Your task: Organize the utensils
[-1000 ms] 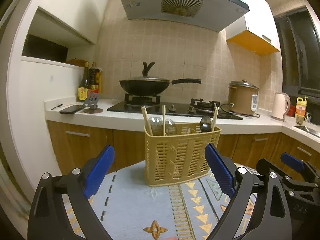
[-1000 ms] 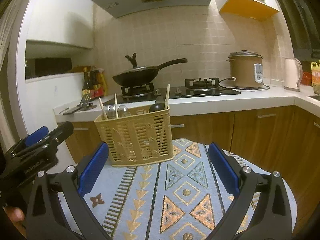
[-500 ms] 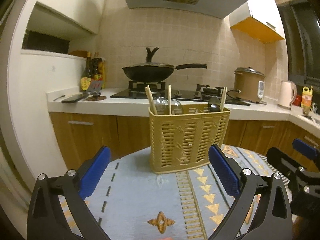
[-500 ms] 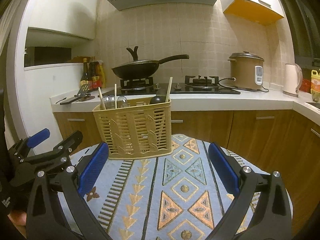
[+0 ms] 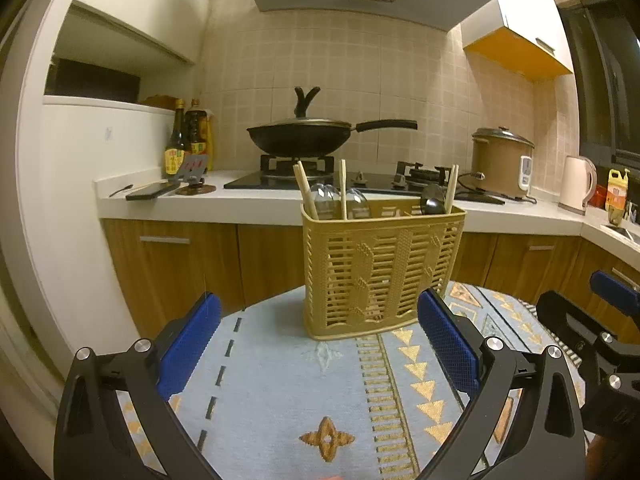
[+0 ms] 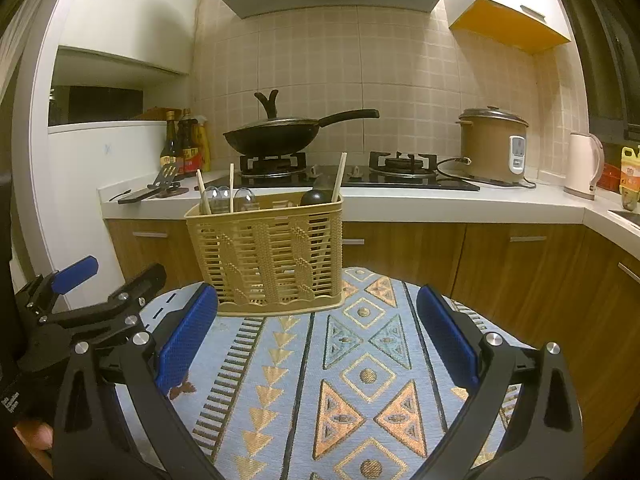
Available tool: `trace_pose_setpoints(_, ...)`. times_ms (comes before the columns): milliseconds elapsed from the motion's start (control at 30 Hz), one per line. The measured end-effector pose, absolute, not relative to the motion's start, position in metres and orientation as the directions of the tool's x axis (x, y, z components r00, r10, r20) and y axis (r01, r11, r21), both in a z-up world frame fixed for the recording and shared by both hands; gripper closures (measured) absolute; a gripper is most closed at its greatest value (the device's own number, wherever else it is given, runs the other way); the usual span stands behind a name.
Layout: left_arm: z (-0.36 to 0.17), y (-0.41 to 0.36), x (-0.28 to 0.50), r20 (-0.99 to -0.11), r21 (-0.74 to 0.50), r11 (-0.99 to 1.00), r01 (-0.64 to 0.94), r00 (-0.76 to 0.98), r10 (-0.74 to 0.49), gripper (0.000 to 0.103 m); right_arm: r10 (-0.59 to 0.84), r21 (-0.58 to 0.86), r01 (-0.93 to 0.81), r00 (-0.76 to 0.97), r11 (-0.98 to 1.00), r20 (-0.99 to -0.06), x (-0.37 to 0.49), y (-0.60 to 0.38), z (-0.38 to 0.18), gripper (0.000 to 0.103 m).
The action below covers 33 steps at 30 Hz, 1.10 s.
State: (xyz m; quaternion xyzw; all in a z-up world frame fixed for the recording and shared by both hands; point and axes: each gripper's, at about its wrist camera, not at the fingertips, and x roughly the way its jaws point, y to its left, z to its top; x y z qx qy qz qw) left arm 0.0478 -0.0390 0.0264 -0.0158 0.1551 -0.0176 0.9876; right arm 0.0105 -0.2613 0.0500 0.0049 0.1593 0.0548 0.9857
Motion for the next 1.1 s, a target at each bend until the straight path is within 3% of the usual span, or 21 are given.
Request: trace_pose_setpoints(1100,0.0247,-0.0372,0.0498,-0.319,-0.038,0.998,0.042,0.946,-0.051,0.008,0.120,0.025,-0.118,0.939,0.993,-0.321,0.0090,-0.2590,0.0501,0.008)
